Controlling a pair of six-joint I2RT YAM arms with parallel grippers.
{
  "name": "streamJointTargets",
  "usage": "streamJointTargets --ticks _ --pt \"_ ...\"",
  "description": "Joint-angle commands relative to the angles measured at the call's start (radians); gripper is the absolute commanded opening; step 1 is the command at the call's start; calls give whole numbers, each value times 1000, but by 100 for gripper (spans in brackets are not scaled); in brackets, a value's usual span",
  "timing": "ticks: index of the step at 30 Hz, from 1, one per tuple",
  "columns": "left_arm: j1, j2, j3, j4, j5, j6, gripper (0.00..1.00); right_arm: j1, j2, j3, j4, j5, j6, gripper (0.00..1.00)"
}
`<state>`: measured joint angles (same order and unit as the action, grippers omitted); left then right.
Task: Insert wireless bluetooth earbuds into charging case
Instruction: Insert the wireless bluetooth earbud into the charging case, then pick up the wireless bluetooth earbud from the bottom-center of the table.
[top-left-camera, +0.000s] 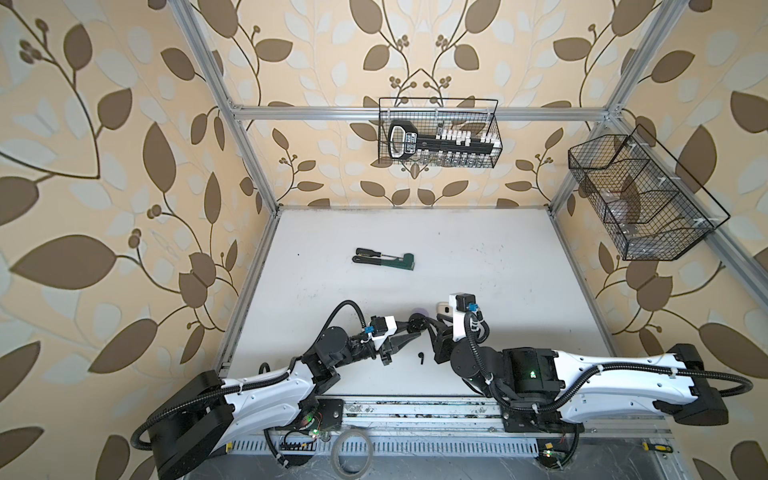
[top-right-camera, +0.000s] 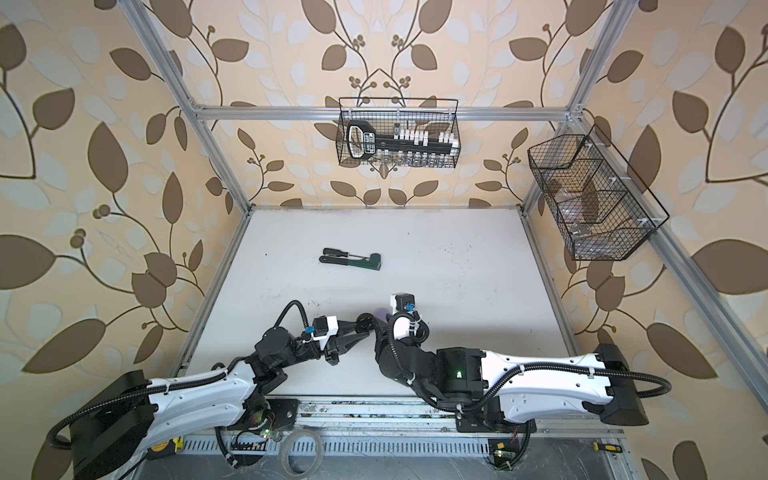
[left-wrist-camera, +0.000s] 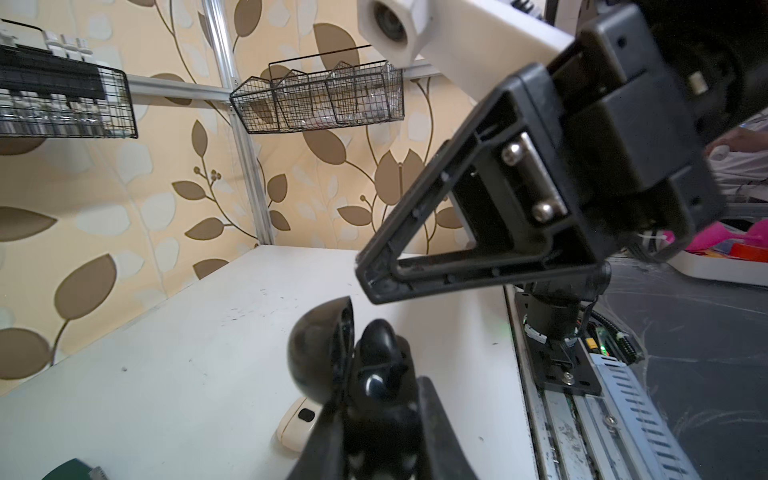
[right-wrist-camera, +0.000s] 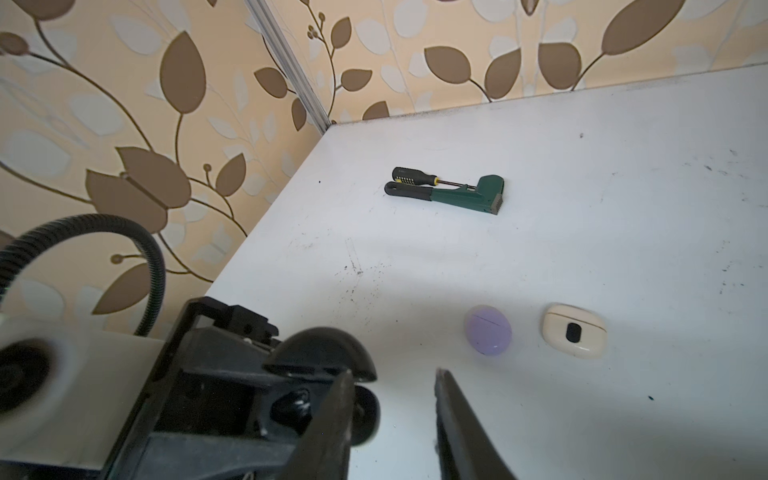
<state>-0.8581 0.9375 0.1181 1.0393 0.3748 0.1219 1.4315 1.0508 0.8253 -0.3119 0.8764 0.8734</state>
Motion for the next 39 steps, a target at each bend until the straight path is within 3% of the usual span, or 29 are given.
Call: streamJointTargets --ticks 1,4,8,11,21,33,39 --pt "1 -57 -33 -11 -146 55 0 -1 -27 16 -126 29 66 38" --pt "66 -86 -67 -7 -190 44 0 -85 -9 8 -190 -87 103 40" --pt "227 -90 -82 -2 -107 -38 0 -197 107 7 -220 -259 111 40" --pt "277 -73 -103 38 -115 -57 0 -239 205 33 -227 -352 89 43" --pt "280 -133 -103 -23 -111 -48 0 -286 516 160 -248 -548 40 46" --pt "280 -156 -113 -30 -180 -46 0 -264 665 208 -245 -612 42 43" --pt "281 -188 -120 -43 -176 -48 0 -261 701 214 -259 -622 39 36"
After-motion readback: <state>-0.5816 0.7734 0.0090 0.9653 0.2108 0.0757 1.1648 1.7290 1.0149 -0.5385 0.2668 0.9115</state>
